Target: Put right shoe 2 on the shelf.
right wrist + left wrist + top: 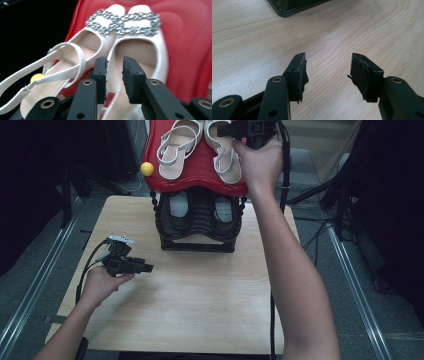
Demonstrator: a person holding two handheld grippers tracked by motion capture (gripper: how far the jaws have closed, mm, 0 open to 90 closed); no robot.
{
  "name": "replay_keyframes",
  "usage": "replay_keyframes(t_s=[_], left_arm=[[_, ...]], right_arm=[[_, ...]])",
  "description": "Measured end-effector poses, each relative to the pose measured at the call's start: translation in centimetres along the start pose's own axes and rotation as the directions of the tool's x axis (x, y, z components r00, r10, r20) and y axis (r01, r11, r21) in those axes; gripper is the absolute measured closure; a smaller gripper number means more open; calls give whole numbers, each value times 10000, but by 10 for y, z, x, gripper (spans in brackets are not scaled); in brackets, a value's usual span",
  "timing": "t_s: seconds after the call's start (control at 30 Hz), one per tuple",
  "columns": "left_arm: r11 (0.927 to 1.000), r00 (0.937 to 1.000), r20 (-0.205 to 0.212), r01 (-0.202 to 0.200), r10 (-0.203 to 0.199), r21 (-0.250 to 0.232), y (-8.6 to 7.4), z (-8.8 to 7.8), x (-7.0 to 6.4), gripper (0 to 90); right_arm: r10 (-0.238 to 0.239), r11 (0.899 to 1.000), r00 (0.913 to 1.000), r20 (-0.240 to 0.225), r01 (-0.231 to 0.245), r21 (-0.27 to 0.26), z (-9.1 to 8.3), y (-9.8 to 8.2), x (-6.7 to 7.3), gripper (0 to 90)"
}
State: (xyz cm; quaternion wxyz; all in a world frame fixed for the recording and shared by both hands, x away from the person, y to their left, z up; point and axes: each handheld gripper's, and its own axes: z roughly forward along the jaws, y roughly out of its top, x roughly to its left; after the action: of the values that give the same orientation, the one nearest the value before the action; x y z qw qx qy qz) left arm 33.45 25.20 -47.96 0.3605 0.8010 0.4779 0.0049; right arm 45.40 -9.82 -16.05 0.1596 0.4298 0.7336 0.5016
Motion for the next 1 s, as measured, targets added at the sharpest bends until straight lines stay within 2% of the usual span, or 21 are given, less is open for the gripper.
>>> replay_keyframes(t_s=[0.1, 0.13, 0.2, 0.23, 0.37, 0.63, 0.77, 1.0], left_arm=[[10000, 10000, -13, -8, 8, 8, 0, 0, 0, 470], [10000, 10000, -33, -7, 7, 15, 0, 0, 0, 470], [10000, 10000, -34, -11, 11, 16, 0, 0, 0, 470], [10000, 10000, -31, -6, 6, 10, 0, 0, 0, 470], [10000, 10000, -50, 15, -15, 1, 0, 1, 0, 470], [10000, 10000, -75, -22, 23, 25, 0, 1, 0, 470], [10000, 10000, -24, -8, 8, 12, 0, 0, 0, 471], [10000, 10000, -71, -5, 6, 12, 0, 1, -1, 470]], right_arm=[[-149, 9999, 9997, 210, 148, 75, -6, -1, -6, 727], [-124, 9999, 9995, 279, 121, 87, -11, -3, -13, 701], [-93, 9999, 9996, 281, 91, 93, -12, -4, -16, 684], [-117, 9998, 9996, 267, 112, 177, -16, -7, -22, 628], [-143, 9999, 9994, 329, 141, 56, -21, -12, -30, 600], [90, 10000, 9991, 404, -89, -18, -29, -33, -50, 601], [166, 9999, 9981, 598, -168, 29, -30, -48, -61, 599], [377, 9993, 9968, 708, -379, 10, -36, -62, -74, 600]])
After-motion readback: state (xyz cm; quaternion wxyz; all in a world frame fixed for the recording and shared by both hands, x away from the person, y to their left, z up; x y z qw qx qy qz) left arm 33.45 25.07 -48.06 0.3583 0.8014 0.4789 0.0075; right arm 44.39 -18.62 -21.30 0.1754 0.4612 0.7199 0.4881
